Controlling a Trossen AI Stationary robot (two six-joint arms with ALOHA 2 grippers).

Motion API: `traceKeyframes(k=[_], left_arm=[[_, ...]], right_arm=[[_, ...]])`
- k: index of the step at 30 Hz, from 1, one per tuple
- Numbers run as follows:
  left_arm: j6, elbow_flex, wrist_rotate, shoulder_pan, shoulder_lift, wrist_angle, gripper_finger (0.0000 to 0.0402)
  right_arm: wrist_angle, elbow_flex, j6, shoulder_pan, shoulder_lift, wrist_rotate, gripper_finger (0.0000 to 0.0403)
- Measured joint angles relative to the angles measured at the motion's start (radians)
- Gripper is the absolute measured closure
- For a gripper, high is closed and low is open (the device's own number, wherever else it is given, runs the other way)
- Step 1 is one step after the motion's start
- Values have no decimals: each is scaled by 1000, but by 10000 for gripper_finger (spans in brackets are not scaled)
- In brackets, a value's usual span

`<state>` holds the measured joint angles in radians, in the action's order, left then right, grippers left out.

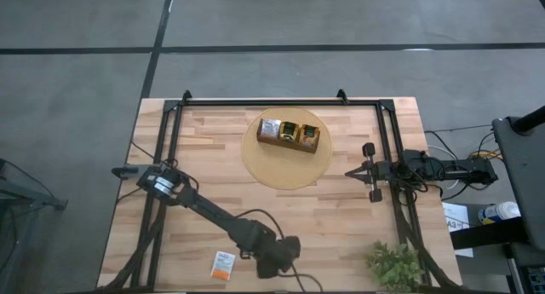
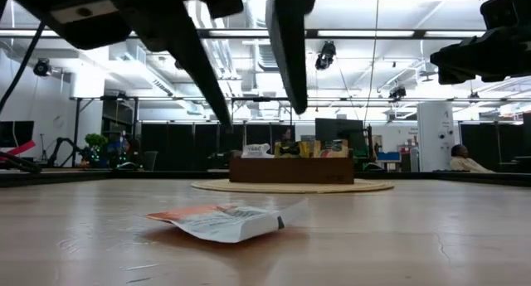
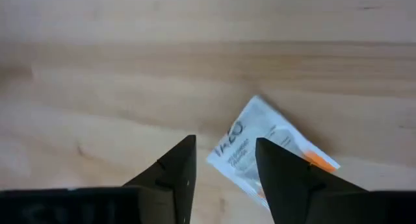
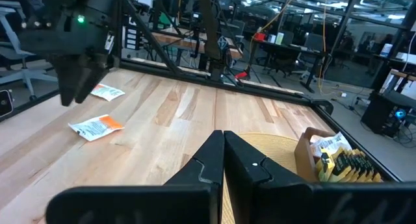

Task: Pick & Place Tea
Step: Put the right white tea bag into the left section of wooden organizer

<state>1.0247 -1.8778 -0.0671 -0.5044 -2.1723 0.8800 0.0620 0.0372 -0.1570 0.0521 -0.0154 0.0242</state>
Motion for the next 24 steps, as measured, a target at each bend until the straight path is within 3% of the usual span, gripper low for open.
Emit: traceKeyframes(k=[7, 24], left_arm=[[165, 13, -1, -7, 0, -95, 248], [125, 131, -40, 10, -4, -121, 248]], right_arm=[[0, 0, 0, 0, 0, 0, 394], [0, 0, 0, 0, 0, 0, 394]])
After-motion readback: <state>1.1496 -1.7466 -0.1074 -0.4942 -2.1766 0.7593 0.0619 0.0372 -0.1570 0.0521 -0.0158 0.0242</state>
